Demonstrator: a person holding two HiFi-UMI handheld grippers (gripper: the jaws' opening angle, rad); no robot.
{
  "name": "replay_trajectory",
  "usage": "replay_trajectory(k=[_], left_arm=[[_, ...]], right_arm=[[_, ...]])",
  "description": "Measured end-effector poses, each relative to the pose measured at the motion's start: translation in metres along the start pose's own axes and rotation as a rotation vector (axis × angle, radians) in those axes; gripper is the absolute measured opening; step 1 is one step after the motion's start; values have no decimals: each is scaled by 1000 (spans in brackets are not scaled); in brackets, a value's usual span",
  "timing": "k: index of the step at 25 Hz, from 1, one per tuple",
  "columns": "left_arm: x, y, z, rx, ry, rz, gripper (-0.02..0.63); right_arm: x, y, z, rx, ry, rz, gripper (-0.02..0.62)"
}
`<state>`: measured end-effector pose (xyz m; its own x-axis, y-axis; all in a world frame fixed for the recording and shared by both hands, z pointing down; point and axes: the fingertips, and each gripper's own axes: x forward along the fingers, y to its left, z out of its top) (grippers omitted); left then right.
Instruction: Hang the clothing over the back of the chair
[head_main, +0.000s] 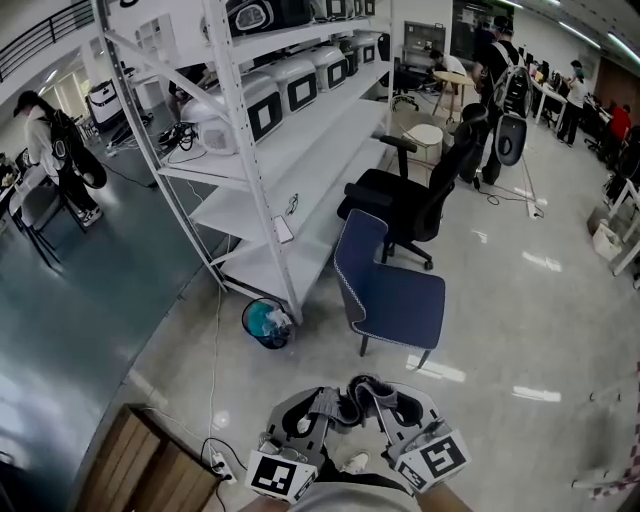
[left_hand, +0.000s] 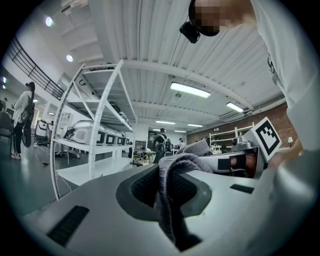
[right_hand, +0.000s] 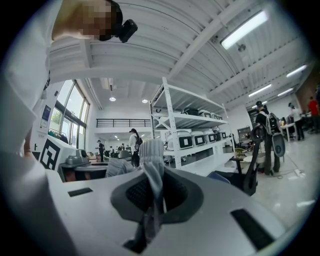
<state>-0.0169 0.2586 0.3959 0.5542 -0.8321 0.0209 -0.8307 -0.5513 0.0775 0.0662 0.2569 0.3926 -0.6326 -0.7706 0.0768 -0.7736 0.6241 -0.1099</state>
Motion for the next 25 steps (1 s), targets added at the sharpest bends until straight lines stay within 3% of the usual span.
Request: replay_trajectory(k=[8, 25], left_arm=[[24, 7, -2, 2, -5, -55, 32], [88, 77, 6, -9, 1, -102, 32]], right_arm=[[10, -15, -3, 6, -1, -39, 18], [90, -45, 7, 16, 17, -70, 18]])
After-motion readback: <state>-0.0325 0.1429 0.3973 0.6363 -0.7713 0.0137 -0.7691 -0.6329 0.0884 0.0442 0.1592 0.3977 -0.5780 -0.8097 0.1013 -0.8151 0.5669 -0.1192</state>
